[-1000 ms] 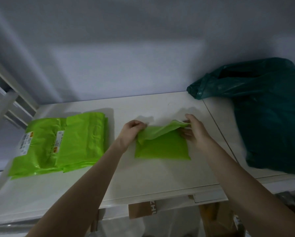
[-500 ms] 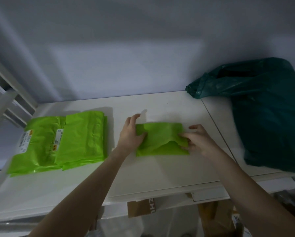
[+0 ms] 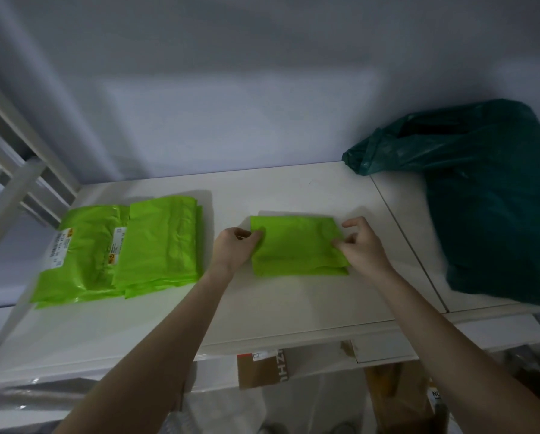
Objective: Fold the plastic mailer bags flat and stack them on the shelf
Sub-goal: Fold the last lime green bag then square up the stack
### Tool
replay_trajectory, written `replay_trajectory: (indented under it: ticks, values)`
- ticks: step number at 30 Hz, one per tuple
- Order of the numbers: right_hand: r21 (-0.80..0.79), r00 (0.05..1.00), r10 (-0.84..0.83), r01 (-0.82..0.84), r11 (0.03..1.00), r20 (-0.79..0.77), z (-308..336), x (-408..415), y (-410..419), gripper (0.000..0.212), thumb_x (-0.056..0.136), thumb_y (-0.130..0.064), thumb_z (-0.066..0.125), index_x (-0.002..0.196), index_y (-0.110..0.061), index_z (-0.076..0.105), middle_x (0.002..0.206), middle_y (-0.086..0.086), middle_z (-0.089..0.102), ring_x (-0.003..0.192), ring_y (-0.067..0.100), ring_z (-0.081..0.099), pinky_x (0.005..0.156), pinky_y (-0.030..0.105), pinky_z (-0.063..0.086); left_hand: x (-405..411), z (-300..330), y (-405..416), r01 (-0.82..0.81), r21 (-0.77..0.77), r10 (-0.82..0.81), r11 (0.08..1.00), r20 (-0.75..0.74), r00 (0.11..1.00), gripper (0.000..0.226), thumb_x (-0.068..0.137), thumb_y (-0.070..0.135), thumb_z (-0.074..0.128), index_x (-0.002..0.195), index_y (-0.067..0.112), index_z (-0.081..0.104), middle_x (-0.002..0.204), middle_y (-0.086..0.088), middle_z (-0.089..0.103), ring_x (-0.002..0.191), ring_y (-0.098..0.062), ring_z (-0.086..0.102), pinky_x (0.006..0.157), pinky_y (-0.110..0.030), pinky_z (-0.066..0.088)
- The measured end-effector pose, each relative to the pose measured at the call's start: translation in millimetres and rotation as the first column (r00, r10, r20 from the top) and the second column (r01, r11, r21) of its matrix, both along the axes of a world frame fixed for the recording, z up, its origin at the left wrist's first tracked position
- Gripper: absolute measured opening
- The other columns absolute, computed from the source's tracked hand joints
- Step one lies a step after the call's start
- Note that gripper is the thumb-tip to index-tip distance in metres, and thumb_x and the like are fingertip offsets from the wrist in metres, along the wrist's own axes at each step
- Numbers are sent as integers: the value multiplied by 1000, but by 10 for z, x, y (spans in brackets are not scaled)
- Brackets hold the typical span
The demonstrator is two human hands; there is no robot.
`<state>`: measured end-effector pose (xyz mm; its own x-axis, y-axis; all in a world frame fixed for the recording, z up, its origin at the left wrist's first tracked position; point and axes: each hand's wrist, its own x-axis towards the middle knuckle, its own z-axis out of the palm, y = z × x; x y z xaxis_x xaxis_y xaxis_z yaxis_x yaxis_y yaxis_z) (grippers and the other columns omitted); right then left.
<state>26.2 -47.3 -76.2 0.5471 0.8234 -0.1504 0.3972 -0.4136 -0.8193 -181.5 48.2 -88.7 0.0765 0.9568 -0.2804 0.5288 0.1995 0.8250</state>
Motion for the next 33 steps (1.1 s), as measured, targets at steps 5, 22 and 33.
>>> replay_trajectory:
  ticks: [5, 22, 33]
  values:
    - [4, 994, 49, -49, 999, 101, 19, -20, -11, 30, 83, -7, 61, 111, -11, 50, 60, -1, 46, 55, 9, 45, 45, 16, 32, 10, 20, -94, -52, 132, 55, 990, -13, 998, 32, 84, 32, 68, 102, 8, 58, 87, -6, 62, 83, -27, 62, 73, -32, 47]
    - [43, 989, 60, -67, 997, 138, -73, -30, -93, 29, 83, -1, 59, 109, -10, 50, 56, -1, 43, 50, 11, 43, 43, 13, 34, 65, -105, -269, 134, 326, -41, 936, -278, 960, 28, 97, 29, 47, 97, 2, 51, 91, -24, 63, 87, -41, 57, 67, -41, 38]
    - [68, 966, 66, -85, 994, 249, -122, -111, -124, 36, 85, 2, 57, 118, -7, 44, 62, -1, 45, 55, 11, 45, 53, 28, 30, 102, -97, -288, 278, 320, -105, 906, -466, 879, 23, 101, 24, 37, 103, 2, 43, 98, -26, 61, 89, -44, 57, 70, -45, 40]
